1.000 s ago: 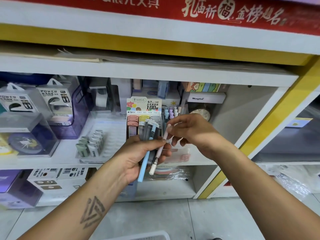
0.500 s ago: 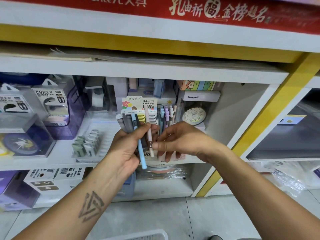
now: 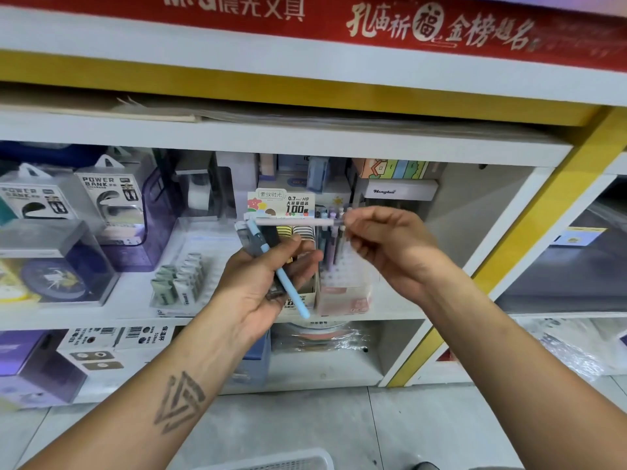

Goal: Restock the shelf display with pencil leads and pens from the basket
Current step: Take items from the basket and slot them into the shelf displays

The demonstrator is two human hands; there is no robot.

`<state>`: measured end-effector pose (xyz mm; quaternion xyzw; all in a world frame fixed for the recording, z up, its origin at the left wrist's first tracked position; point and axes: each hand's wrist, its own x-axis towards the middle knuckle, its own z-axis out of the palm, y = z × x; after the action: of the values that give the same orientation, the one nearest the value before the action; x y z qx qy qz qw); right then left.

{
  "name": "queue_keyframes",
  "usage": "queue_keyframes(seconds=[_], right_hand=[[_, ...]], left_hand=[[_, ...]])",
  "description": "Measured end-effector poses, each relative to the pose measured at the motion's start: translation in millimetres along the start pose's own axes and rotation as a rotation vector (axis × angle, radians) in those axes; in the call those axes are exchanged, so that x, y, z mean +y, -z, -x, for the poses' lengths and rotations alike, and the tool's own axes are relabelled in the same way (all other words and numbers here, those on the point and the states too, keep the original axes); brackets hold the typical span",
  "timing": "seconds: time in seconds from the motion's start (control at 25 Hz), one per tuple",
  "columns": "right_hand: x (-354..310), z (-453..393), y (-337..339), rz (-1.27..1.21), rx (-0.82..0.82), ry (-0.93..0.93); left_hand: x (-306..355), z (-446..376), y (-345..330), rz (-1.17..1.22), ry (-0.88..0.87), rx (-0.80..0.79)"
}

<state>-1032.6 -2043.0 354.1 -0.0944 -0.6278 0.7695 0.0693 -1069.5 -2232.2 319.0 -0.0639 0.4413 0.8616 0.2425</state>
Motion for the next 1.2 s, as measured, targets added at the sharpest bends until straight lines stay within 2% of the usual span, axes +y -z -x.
queue_keyframes(seconds=[0.12,0.2,0.4,0.56,0.96,1.04,1.12,1.2], right_hand=[[-9.5,-5.6,12.7,-0.291,0.083,0.038],[-13.6,-8.0,21.6,-0.209,0.177,0.125],[-5.1,-17.3,30.2,0.784,0.405,0.404],[11.4,-22.4,26.0,1.062,0.373,0.49],[28.8,-37.9,24.6,1.13,0.28,0.574],[31.0,-40.3,25.1,1.225,0.236,0.619],[33.1,-39.9,22.2,1.348,0.217,0.571],[30.4,-36.4,16.0,1.356,0.26,0.526]], left_hand=[[-1.8,3.8,0.4,-0.169,0.122,0.05],[-3.5,4.5,0.9,-0.219,0.199,0.068],[-1.4,5.2,-1.9,-0.175,0.333,0.003],[-4.9,4.1,-1.1,-0.072,0.359,-0.037],[-3.7,5.3,2.8,-0.121,0.259,-0.103],[-3.6,6.6,4.0,-0.138,0.239,-0.107],[-2.6,7.5,4.9,-0.141,0.229,-0.11],[-1.9,8.0,5.4,-0.13,0.219,-0.106]])
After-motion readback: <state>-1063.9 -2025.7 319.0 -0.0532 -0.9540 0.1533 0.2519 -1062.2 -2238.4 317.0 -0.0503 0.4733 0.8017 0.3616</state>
